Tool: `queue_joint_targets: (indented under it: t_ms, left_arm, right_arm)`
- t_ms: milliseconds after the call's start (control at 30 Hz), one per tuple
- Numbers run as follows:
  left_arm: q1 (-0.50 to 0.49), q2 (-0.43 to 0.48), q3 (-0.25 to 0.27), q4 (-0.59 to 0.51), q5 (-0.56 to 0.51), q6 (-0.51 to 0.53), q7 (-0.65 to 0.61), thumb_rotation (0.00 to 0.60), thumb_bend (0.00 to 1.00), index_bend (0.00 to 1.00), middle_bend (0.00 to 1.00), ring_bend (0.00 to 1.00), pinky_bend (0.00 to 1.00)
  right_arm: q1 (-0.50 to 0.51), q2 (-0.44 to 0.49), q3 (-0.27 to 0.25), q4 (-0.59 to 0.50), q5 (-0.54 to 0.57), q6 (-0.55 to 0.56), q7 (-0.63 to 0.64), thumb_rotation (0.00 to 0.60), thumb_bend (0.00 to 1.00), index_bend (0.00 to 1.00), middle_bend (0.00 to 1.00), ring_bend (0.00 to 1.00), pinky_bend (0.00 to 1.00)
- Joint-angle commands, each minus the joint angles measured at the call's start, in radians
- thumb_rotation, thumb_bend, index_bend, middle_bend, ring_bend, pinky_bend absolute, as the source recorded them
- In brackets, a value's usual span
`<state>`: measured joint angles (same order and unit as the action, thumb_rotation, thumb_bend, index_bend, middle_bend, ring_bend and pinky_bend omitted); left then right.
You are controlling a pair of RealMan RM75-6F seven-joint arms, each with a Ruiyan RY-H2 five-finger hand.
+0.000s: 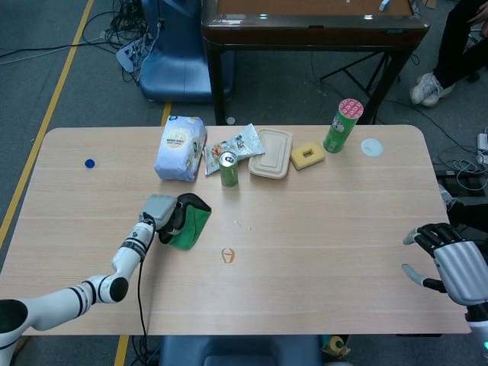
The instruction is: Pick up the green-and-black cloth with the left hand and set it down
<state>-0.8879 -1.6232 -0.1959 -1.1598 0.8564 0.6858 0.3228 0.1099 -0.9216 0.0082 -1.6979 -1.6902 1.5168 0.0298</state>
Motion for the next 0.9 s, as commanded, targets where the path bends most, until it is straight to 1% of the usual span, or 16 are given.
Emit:
queue_joint_targets:
  t_ms: [33, 200, 267, 333, 433, 533, 633, 733, 900]
  left_arm:
    - [0.046, 0.104, -0.010, -0.142, 0.104, 0.009, -0.108, 0.600, 0.17, 0.67, 0.68, 0.69, 0.92]
    - [0.087, 0.215, 0.001, -0.306, 0.221, 0.019, -0.211, 0.600, 0.17, 0.66, 0.68, 0.69, 0.92]
    - [0.098, 0.236, 0.012, -0.350, 0.270, 0.029, -0.236, 0.600, 0.17, 0.66, 0.68, 0.69, 0.92]
    - [0.103, 0.239, 0.033, -0.367, 0.320, 0.041, -0.240, 0.600, 0.17, 0.66, 0.68, 0.69, 0.92]
    - [0.101, 0.223, 0.059, -0.361, 0.365, 0.050, -0.227, 0.600, 0.17, 0.66, 0.68, 0.68, 0.92]
    - [0.097, 0.189, 0.082, -0.322, 0.400, 0.070, -0.197, 0.600, 0.17, 0.66, 0.68, 0.68, 0.92]
    - [0.097, 0.170, 0.090, -0.301, 0.411, 0.080, -0.187, 0.600, 0.17, 0.66, 0.68, 0.68, 0.92]
    - [0.092, 0.129, 0.112, -0.253, 0.448, 0.095, -0.158, 0.600, 0.17, 0.66, 0.68, 0.68, 0.92]
    - [0.082, 0.075, 0.123, -0.201, 0.502, 0.127, -0.147, 0.600, 0.17, 0.66, 0.68, 0.68, 0.92]
  right_arm:
    - [0.001, 0.000, 0.000, -0.002, -0.002, -0.001, -0.002, 0.600, 0.30, 0.43, 0.39, 0.28, 0.25]
    - [0.004, 0.000, 0.001, -0.008, -0.004, -0.005, -0.009, 0.600, 0.30, 0.43, 0.39, 0.28, 0.25]
    - [0.005, -0.001, 0.000, -0.011, -0.006, -0.007, -0.012, 0.600, 0.30, 0.43, 0.39, 0.28, 0.25]
    - [0.006, -0.001, 0.001, -0.013, -0.008, -0.007, -0.014, 0.600, 0.30, 0.43, 0.39, 0.28, 0.25]
    - [0.007, -0.001, 0.000, -0.016, -0.011, -0.008, -0.017, 0.600, 0.30, 0.43, 0.39, 0.28, 0.25]
    - [0.006, 0.002, 0.000, -0.021, -0.014, -0.004, -0.020, 0.600, 0.30, 0.43, 0.39, 0.28, 0.25]
    - [0.003, 0.004, -0.001, -0.022, -0.013, -0.002, -0.020, 0.600, 0.30, 0.43, 0.39, 0.28, 0.25]
    - [0.001, 0.005, -0.003, -0.022, -0.011, -0.002, -0.022, 0.600, 0.30, 0.43, 0.39, 0.28, 0.25]
    - [0.003, 0.004, -0.002, -0.022, -0.009, -0.006, -0.022, 0.600, 0.30, 0.43, 0.39, 0.28, 0.25]
